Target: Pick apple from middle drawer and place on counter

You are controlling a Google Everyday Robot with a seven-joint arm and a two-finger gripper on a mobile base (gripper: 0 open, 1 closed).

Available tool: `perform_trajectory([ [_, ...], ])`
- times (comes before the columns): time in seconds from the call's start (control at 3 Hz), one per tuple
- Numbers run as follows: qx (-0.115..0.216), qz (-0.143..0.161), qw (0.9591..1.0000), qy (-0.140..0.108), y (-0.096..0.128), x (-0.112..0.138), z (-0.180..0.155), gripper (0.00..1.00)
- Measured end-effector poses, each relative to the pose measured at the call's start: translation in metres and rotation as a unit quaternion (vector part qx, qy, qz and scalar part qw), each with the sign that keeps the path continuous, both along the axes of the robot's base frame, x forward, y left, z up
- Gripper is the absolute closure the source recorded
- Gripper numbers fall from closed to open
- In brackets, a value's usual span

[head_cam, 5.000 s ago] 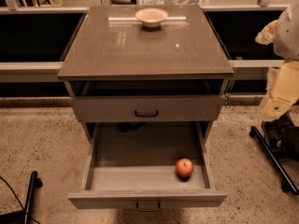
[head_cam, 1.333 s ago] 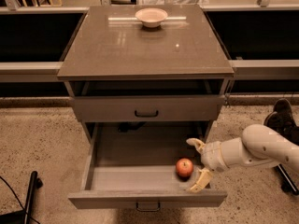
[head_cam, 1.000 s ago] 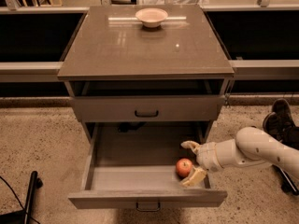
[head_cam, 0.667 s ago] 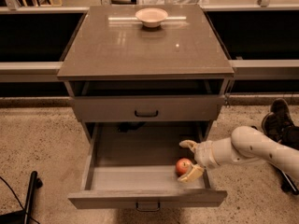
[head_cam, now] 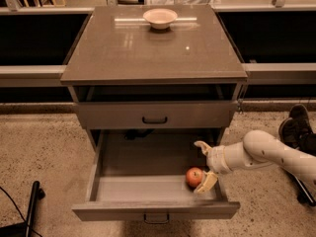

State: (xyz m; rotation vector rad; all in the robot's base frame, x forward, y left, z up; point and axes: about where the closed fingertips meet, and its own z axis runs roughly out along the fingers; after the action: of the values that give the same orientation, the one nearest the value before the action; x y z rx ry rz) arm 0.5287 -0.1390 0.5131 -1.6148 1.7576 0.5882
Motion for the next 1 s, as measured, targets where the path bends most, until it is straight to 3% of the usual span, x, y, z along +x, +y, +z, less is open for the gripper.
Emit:
perform_trajectory([
  [0.33, -0.017, 0.012, 0.9998, -0.001, 0.001, 0.002, -0.002, 0.00],
  [0.67, -0.069, 0.038, 0.9967, -0.018, -0.010, 0.019, -0.023, 0.00],
  [1.0, -0.104, 0.060, 0.9925, -0.020, -0.035, 0.029, -0.052, 0.00],
])
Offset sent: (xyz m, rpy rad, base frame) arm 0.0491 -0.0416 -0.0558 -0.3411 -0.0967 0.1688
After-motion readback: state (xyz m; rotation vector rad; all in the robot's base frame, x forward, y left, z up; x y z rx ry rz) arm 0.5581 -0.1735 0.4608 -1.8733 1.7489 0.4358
